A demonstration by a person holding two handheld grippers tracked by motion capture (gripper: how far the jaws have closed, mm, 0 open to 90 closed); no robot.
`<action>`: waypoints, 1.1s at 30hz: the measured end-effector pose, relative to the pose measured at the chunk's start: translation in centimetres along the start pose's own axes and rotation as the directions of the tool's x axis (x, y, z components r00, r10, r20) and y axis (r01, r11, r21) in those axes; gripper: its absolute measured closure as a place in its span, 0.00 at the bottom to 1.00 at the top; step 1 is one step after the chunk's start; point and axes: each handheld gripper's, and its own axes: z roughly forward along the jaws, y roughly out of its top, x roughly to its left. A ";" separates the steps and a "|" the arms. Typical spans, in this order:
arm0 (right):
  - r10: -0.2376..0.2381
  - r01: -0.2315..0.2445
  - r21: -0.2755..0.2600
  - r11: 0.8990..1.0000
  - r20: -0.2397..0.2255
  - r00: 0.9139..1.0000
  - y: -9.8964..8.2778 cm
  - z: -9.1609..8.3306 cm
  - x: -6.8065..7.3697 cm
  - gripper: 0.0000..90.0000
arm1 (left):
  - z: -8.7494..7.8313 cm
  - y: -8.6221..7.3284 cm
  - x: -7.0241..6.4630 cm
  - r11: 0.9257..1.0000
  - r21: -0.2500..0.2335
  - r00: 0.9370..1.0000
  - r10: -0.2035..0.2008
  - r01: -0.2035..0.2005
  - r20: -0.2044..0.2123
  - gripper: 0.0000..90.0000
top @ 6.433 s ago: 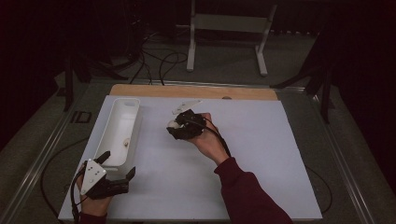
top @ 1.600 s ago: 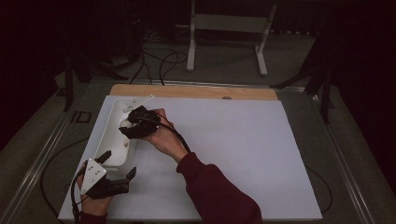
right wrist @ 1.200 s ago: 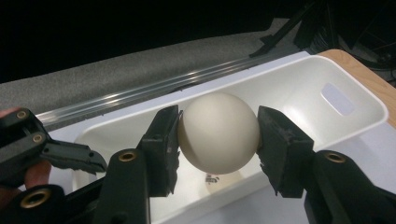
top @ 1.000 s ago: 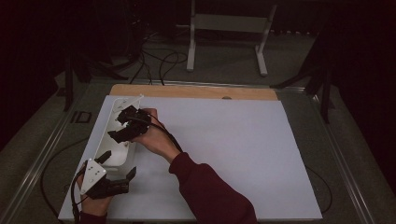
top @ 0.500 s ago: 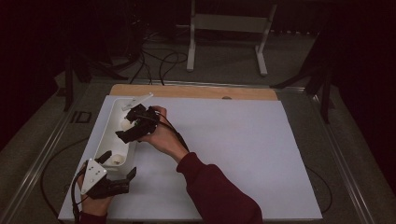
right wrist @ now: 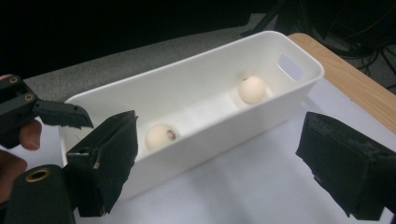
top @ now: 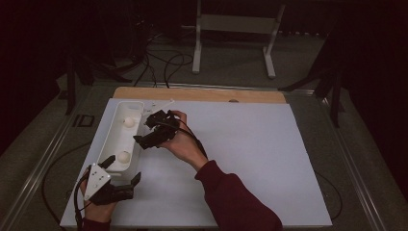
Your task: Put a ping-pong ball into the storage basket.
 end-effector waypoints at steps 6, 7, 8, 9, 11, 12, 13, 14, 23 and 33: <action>0.007 -0.007 -0.002 1.000 0.025 1.000 -1.6 -1.5 -0.6 0.12 | 0.0 0.0 0.0 1.000 0.001 1.000 -0.003 0.003 0.000 0.00; 0.014 -0.014 0.006 1.000 0.036 0.999 -2.3 -2.0 -0.9 0.11 | 0.0 0.0 0.0 1.000 0.002 1.000 -0.001 0.001 -0.001 0.00; 0.016 -0.016 0.007 1.000 0.042 0.999 -2.7 -2.3 -1.1 0.11 | 0.0 0.0 0.0 1.000 0.002 1.000 0.001 -0.001 -0.002 0.00; 0.021 -0.021 0.006 1.000 0.047 0.999 -3.0 -2.6 -1.3 0.11 | 0.0 0.0 0.0 1.000 0.003 1.000 0.001 -0.001 -0.002 0.00; 0.036 -0.037 0.004 0.999 0.058 0.998 -3.7 -3.4 -1.8 0.11 | 0.0 0.0 0.0 1.000 0.002 1.000 0.000 0.001 -0.004 0.00; 0.040 -0.040 0.000 0.999 0.066 0.997 -4.0 -3.7 -2.0 0.11 | 0.0 0.0 0.0 1.000 0.002 1.000 -0.002 0.002 -0.004 0.00; 0.049 -0.050 0.000 0.999 0.071 0.996 -4.3 -4.1 -2.2 0.11 | 0.0 0.0 0.0 1.000 0.003 1.000 -0.001 0.001 -0.004 0.00; 0.052 -0.052 -0.002 0.999 0.077 0.996 -4.6 -4.4 -2.5 0.11 | 0.0 0.0 0.0 1.000 0.005 1.000 -0.001 0.001 -0.003 0.00; 0.064 -0.064 -0.001 0.998 0.134 0.989 -7.8 -7.6 -3.9 0.10 | 0.1 0.0 0.0 1.000 0.006 1.000 -0.002 0.002 -0.007 0.00; 0.080 -0.081 0.003 0.997 0.178 0.981 -10.9 -10.7 -5.2 0.10 | 0.1 0.0 0.0 1.000 0.007 1.000 -0.003 0.004 -0.012 0.00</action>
